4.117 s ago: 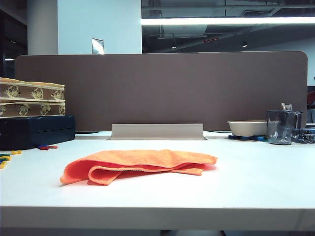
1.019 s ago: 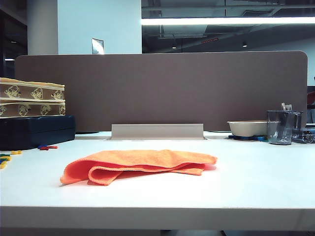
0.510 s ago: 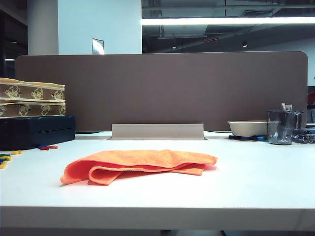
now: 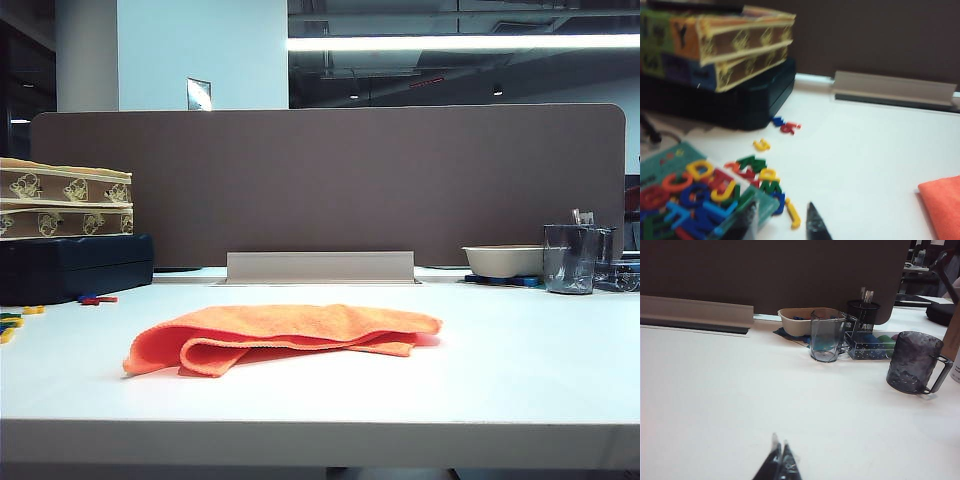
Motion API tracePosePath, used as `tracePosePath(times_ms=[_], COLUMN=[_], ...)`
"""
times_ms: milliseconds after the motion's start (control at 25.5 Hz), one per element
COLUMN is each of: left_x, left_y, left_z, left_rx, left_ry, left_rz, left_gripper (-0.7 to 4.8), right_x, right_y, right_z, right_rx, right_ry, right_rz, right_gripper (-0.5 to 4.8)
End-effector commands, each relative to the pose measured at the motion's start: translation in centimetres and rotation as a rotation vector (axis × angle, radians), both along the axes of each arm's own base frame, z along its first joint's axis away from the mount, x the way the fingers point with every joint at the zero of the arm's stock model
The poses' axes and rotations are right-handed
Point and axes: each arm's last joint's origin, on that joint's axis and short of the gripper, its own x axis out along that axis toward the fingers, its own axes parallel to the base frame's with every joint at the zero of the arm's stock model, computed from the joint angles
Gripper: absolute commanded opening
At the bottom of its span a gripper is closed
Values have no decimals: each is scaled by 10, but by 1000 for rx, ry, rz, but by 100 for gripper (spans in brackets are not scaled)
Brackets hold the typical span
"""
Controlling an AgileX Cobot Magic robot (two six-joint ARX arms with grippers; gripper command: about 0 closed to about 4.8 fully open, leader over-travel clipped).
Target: Use an orange cloth to wipe the letter magnets on the table away for a distance.
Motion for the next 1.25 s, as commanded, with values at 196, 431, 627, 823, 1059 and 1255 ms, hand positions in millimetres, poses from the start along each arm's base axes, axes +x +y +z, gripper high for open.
tracePosePath(times_ms=[196,431,627,823,1059,1255], left_x=[0,0,0,0,0,0], left_y=[0,0,0,0,0,0], left_z=[6,6,6,6,6,6], left_rx=[55,54,53,54,54,53], left_ry=[-58,-58,-57,-58,-58,-57], left_rz=[-12,-12,-12,-12,-12,-12], left_gripper=[120,120,120,120,120,120], right_x=[0,0,0,0,0,0], right_y=[0,0,0,0,0,0], right_z=[-1,-1,-1,-1,-1,-1], right_rx=[1,1,1,1,1,1], right_ry=[-12,-12,-12,-12,-12,-11], right_rz=[-1,-1,-1,-1,-1,-1], right_gripper=[-5,-5,-5,-5,-5,-5])
